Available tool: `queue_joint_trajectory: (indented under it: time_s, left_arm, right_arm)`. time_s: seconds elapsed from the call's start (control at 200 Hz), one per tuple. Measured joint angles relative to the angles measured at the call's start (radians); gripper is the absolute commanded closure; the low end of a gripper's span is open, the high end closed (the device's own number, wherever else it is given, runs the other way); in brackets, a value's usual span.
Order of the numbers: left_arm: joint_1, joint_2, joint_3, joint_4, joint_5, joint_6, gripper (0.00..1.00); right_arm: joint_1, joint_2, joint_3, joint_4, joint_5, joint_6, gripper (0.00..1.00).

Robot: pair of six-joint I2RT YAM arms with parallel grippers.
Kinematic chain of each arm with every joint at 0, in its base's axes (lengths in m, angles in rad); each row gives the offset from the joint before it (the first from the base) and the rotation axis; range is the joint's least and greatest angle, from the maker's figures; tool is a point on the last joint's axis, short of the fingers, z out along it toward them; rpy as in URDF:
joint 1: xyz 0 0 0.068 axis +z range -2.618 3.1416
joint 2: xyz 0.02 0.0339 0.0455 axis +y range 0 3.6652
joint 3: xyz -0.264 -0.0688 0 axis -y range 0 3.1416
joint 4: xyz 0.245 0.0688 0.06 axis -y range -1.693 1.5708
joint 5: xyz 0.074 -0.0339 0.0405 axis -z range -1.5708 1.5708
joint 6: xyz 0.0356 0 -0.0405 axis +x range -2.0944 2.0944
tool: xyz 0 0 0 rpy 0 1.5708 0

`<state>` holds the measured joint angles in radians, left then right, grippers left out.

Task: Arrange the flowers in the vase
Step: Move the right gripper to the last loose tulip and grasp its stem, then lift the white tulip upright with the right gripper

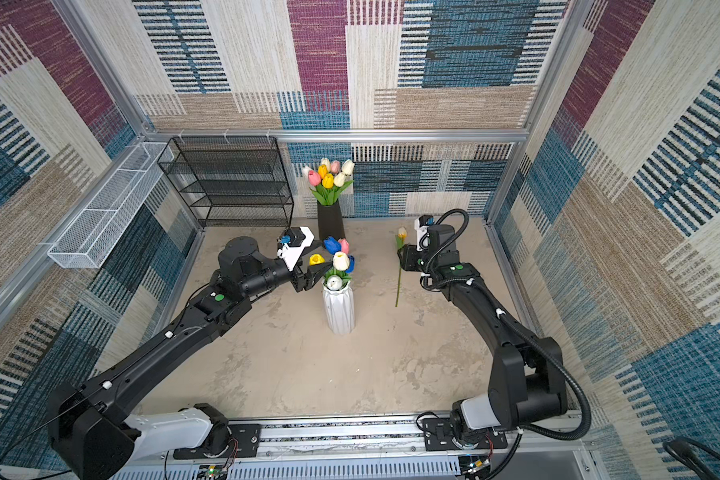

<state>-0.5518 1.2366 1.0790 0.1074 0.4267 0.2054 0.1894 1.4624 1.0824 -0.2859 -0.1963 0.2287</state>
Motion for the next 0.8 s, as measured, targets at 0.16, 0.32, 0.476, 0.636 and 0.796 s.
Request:
queue_joint_trajectory:
  time_s: [0.16,0.32,0.476,0.636,0.796]
  left_arm:
    - [0.0,-0.044,-0.028,-0.008,-0.003,0.003,0.27]
    - [0.0,-0.116,-0.047,-0.072,-0.034,0.003,0.22]
    - [0.0,-0.241,-0.045,-0.116,-0.058,0.003,0.16]
    - [0.0,-0.351,-0.019,-0.194,-0.083,0.01,0.15]
    - [0.0,-0.464,-0.11,-0.235,-0.084,0.013,0.15]
  right_arm:
    - [0.0,0.08,-0.015,-0.041,0.025,0.005,0.45]
    - [0.0,0.17,-0.006,-0.052,0.032,0.004,0.46]
    - [0.004,0.258,0.044,-0.067,0.032,-0.008,0.46]
    - [0.027,0.384,0.145,-0.1,0.07,-0.022,0.49]
    - [0.034,0.507,0.254,-0.131,0.17,-0.018,0.49]
